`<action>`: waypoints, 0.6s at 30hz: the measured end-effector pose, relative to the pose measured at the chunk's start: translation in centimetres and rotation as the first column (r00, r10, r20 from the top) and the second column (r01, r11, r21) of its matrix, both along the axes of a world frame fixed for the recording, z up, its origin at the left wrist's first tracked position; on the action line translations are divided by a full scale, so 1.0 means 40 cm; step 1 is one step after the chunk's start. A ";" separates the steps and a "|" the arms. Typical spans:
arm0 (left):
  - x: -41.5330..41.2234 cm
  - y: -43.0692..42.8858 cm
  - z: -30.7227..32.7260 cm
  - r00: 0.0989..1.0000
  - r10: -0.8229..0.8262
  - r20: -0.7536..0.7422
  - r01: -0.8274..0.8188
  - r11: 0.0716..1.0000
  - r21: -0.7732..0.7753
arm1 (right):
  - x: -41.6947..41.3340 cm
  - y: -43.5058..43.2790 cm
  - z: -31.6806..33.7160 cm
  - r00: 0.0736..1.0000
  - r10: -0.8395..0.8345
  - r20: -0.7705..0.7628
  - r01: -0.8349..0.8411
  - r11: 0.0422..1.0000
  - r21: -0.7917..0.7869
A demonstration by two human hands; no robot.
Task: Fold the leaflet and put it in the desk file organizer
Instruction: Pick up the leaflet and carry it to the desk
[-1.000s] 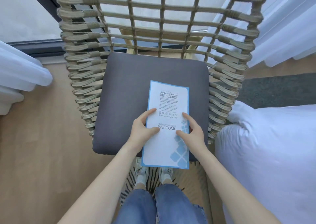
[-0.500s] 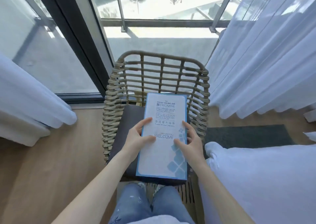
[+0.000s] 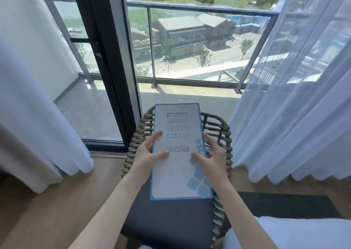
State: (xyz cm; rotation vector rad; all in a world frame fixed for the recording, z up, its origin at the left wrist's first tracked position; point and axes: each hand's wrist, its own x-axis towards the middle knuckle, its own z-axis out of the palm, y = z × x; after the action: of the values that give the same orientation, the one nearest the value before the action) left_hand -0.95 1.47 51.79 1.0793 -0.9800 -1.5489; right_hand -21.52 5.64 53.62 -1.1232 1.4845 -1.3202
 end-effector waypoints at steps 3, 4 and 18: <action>0.053 0.034 0.003 0.996 0.084 -0.001 -0.084 0.996 -0.005 | 0.042 -0.008 0.002 0.996 0.094 0.003 -0.094 0.996 -0.005; 0.075 0.049 0.000 0.993 0.119 0.002 -0.119 0.993 -0.004 | 0.061 -0.011 -0.001 0.992 0.129 0.008 -0.129 0.992 -0.004; 0.514 0.432 -0.004 0.643 0.761 0.083 -0.764 0.645 -0.002 | 0.610 0.016 -0.025 0.683 0.726 0.083 -0.730 0.678 0.085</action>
State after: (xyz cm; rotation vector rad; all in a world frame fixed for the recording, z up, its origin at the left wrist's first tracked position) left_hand 19.60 18.74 51.64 1.3523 -0.4169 -0.8118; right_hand 2.88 6.28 52.63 -1.3993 0.8800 -0.6706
